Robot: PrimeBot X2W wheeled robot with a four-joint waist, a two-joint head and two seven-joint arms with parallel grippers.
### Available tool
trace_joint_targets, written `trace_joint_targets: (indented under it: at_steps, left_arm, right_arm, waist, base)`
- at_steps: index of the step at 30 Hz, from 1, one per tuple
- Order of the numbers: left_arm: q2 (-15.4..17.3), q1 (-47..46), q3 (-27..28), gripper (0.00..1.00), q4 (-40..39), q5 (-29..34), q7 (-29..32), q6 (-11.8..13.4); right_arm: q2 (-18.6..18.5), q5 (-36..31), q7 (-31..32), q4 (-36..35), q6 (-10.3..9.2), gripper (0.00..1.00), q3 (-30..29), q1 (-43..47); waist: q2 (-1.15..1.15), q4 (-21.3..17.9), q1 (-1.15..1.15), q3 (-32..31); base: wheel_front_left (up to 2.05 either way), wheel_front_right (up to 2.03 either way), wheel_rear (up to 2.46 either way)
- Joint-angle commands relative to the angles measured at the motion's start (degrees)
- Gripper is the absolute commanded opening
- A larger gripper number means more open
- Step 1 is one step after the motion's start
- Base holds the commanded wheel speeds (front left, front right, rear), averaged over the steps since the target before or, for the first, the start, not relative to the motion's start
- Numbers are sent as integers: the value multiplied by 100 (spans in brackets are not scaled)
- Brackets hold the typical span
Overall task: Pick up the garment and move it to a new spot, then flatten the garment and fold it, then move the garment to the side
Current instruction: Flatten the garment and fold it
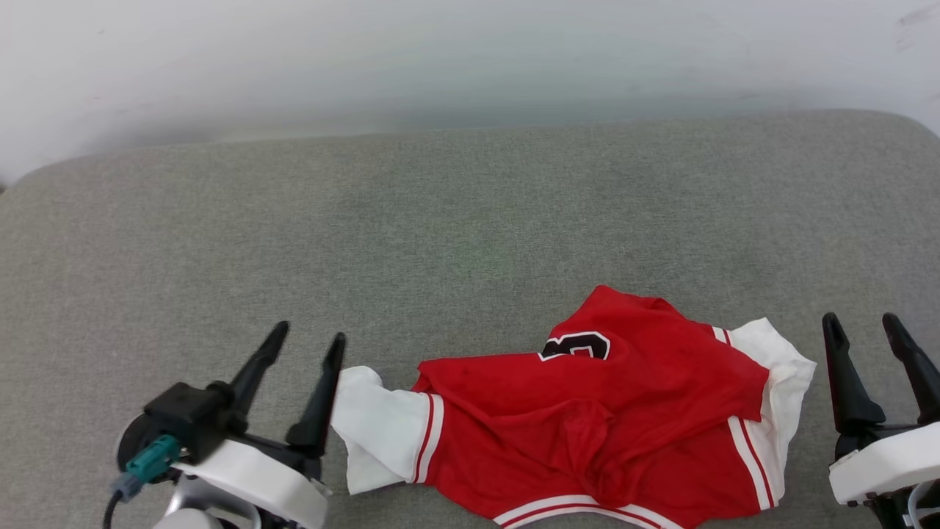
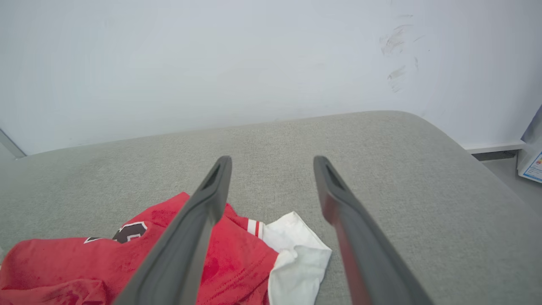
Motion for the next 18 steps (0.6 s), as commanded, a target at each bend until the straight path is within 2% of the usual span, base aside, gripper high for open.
trace_joint_targets:
  at_steps: [1, 2, 3, 5, 11, 14, 17, 18]
  left_arm:
    - [-25, -80, -58, 100, -63, 46, -16, -86]
    - [-13, -136, -155, 100, -122, 101, 47, -169]
    - [-37, -406, -547, 100, -304, 201, 482, -454]
    - [-89, -684, -880, 100, -449, 248, 984, -682]
    - [-349, -1594, -1713, 100, -489, 186, 2873, -1008]
    - [-484, -1989, -2023, 100, -324, 265, 3692, -1028]
    - [-625, -2319, -2218, 100, -131, 243, 4254, -1091]
    - [-742, -2594, -2383, 100, 79, 143, 4741, -1237]
  right_arm:
    - [14, 24, -89, -45, -2, 100, 26, -65]
    - [24, 51, -156, -63, -2, 100, 26, -67]
    - [13, 29, -246, -104, -2, 100, 57, -76]
    - [-12, 11, -278, -130, -2, 100, 80, -105]
    - [-17, -4, -332, -160, -2, 100, 184, -196]
    - [3, -55, -369, -137, -2, 100, 271, -259]
    - [46, -77, -405, -132, -2, 100, 312, -317]
    - [69, -92, -465, -89, -2, 100, 334, -378]
  waist:
    - [0, -24, 0, 10]
    - [0, -36, 0, 17]
    - [0, -71, 0, 74]
    - [0, -93, 0, 143]
    - [0, -206, 0, 423]
    - [0, -298, 0, 579]
    - [0, -375, 0, 732]
    - [0, -461, 0, 878]
  base:
    - [0, 0, 0]
    - [0, 0, 0]
    - [0, 0, 0]
    - [0, 0, 0]
    - [0, 0, 0]
    - [0, 0, 0]
    - [0, 0, 0]
    - [0, 0, 0]
